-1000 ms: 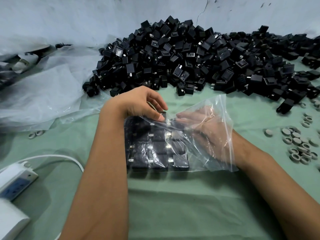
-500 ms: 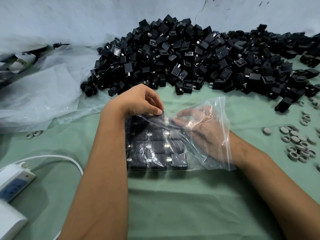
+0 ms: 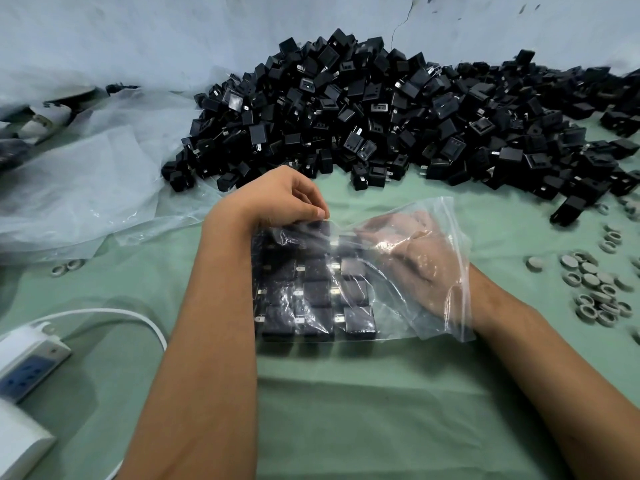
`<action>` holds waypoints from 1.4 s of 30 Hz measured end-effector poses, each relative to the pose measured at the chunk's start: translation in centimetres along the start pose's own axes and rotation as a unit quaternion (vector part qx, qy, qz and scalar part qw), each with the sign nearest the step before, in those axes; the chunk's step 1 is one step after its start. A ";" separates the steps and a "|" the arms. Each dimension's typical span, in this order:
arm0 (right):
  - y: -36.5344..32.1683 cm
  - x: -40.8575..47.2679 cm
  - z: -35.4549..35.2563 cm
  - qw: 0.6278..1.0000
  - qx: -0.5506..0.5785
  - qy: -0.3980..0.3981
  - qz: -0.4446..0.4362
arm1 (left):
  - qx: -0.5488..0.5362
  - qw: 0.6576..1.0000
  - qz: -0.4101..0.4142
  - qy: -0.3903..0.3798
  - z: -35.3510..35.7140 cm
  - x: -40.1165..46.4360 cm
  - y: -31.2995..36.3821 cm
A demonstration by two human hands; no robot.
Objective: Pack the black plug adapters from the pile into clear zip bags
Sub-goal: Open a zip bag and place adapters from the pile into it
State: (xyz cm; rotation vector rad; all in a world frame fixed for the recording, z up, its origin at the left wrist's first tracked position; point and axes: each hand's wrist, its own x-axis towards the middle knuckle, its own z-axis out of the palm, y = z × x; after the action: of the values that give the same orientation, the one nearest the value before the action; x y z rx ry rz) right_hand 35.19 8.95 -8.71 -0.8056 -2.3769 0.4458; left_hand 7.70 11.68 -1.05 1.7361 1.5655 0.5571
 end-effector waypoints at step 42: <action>-1.2 0.0 -0.9 1.000 -0.005 0.023 0.004 | 0.003 0.997 0.024 -0.071 0.9 -0.1 1.3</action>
State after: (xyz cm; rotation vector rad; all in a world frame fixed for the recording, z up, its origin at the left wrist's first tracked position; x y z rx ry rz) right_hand 35.23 8.11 -7.40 -0.8212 -2.3361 0.4159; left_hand 9.18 11.40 -0.62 1.7818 1.4325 0.4421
